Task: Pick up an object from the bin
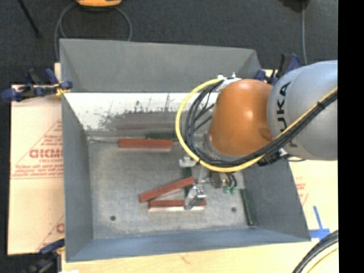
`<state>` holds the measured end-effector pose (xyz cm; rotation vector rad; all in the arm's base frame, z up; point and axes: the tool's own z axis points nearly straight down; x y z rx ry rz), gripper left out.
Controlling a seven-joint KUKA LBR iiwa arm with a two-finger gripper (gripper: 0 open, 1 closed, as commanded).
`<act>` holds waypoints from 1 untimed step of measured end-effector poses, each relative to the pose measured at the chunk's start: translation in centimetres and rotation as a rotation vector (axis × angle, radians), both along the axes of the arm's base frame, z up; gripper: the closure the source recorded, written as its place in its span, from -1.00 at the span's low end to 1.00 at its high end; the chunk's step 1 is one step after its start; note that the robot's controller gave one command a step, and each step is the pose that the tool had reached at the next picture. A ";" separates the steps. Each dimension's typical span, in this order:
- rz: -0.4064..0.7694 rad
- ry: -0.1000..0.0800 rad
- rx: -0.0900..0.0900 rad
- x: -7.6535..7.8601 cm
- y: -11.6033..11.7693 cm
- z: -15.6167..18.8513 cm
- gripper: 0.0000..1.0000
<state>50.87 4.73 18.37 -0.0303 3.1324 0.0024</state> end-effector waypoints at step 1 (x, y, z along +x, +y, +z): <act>0.041 0.001 -0.002 0.0 1.0 -6.9 -1.00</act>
Offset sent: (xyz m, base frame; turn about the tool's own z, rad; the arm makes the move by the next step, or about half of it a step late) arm 0.0063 0.0155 -0.1137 -0.0533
